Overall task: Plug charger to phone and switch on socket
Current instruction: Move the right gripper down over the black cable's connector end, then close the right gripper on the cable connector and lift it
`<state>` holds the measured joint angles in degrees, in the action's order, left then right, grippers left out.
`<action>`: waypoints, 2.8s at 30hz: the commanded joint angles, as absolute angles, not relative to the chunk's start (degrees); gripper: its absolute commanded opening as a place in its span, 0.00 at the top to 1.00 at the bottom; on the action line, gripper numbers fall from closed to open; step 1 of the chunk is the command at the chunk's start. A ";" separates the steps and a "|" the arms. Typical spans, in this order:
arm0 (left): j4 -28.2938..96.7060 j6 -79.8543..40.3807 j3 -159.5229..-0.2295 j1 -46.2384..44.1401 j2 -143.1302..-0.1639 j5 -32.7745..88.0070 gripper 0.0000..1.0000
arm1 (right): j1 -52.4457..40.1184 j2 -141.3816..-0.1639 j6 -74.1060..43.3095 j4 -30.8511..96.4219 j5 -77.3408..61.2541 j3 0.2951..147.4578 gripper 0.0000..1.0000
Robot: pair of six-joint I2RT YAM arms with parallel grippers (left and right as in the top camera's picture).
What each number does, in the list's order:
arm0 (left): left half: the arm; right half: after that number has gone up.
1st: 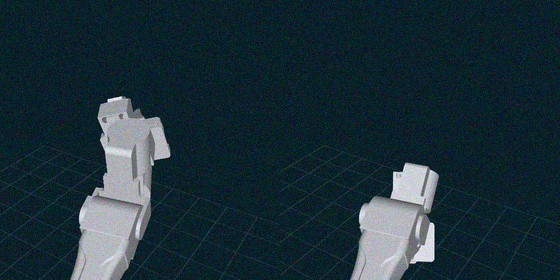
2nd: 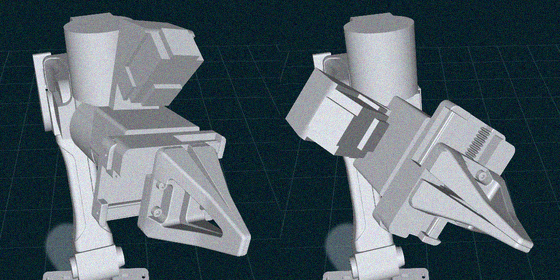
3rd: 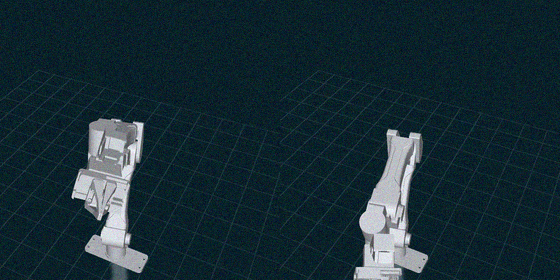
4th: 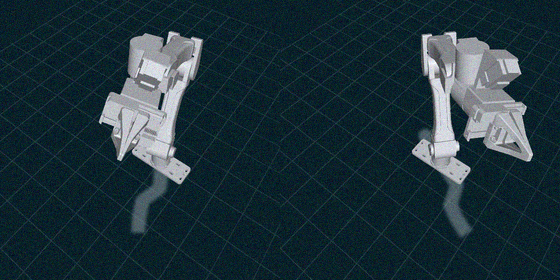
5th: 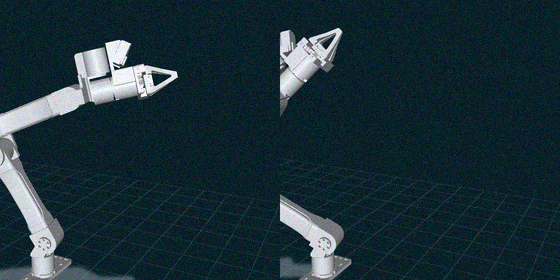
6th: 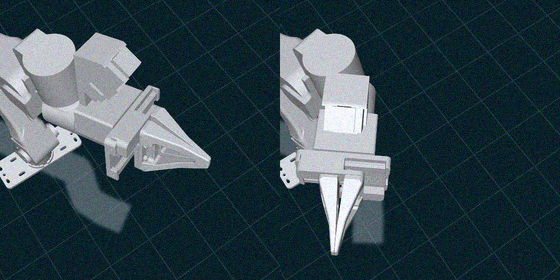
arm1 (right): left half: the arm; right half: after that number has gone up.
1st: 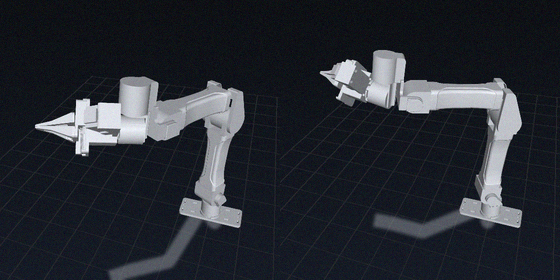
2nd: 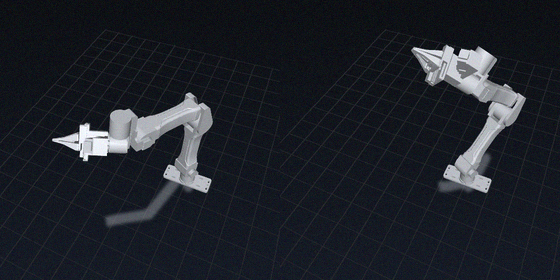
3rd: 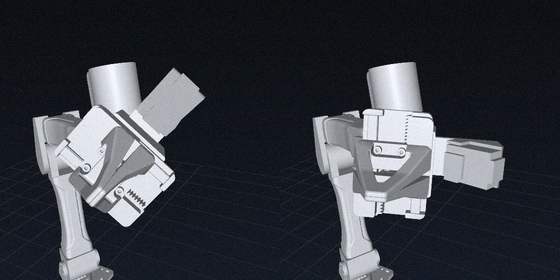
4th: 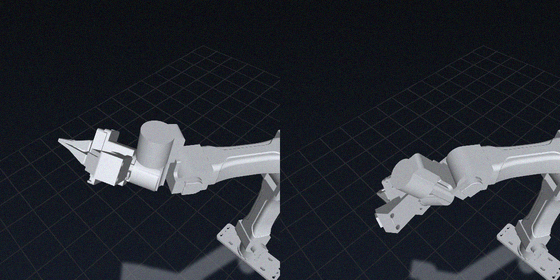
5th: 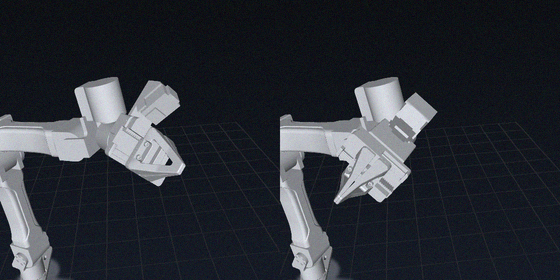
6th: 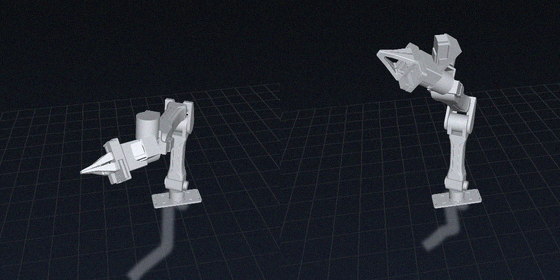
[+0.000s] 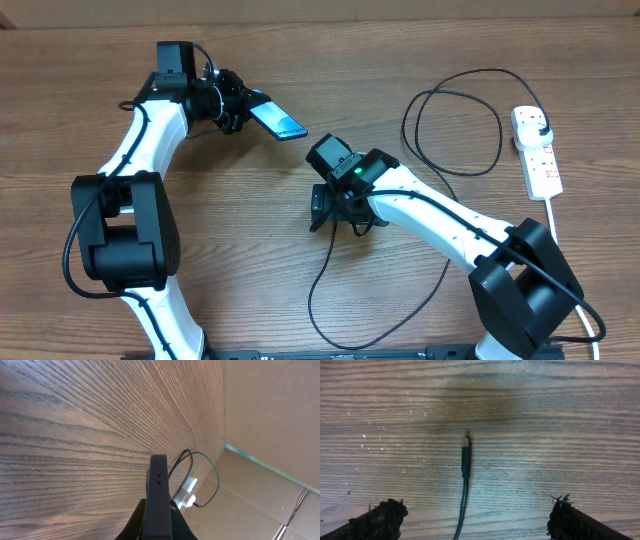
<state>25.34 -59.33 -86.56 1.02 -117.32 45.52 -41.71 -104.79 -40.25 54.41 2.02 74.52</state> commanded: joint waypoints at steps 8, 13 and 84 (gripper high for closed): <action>25.47 -58.30 -86.50 1.15 -115.92 47.64 0.96 | -41.85 -108.66 -40.51 51.81 1.85 75.70 0.09; 25.50 -58.28 -86.50 1.17 -115.92 47.64 0.96 | -42.06 -109.97 -40.49 50.83 1.83 75.70 0.10; 25.54 -58.28 -86.50 1.17 -115.92 47.64 0.96 | -42.41 -114.89 -36.80 48.25 0.38 75.72 0.75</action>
<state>25.71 -59.35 -86.56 1.02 -117.32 45.60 -42.11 -113.95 -37.39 48.51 0.21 74.67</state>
